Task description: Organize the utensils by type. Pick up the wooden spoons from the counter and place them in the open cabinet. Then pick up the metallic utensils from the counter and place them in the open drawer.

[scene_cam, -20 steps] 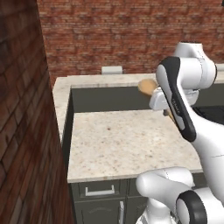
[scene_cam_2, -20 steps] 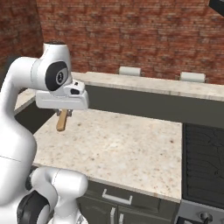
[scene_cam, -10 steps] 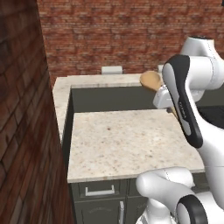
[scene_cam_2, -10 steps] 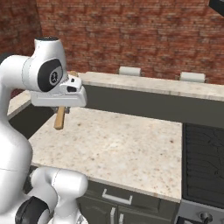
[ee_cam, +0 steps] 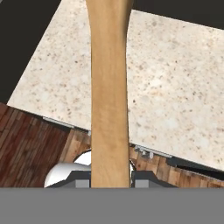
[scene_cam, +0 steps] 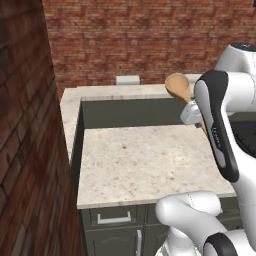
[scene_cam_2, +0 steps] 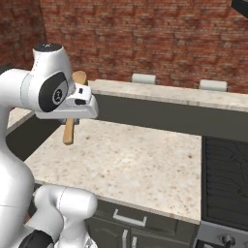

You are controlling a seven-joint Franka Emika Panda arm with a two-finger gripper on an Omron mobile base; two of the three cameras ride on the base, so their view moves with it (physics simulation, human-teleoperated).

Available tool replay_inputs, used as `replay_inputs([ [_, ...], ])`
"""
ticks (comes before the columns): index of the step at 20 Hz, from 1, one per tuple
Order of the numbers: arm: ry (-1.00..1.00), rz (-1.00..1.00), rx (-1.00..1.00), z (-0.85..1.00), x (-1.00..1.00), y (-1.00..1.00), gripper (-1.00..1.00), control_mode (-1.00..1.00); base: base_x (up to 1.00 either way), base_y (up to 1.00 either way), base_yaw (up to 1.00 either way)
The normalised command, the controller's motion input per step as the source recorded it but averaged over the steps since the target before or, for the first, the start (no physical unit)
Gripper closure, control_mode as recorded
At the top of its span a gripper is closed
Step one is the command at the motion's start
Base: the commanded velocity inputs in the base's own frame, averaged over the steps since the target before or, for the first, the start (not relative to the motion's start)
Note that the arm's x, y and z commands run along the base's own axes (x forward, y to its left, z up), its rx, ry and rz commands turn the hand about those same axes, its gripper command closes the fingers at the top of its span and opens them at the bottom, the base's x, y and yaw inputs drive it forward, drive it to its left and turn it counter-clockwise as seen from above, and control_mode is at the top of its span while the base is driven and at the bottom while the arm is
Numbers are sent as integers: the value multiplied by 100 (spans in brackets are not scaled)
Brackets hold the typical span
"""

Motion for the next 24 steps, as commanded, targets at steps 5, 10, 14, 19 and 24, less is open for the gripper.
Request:
replay_inputs([
  [5,0,0,0,11,0,0,100,-100,0,0,0],
  [10,0,0,0,0,0,0,100,-100,0,0,0],
  [14,0,0,0,0,0,0,100,-100,0,0,0],
  [19,0,0,0,0,0,0,100,-100,0,0,0],
  [24,0,0,0,0,0,0,100,100,-30,-5,-1],
])
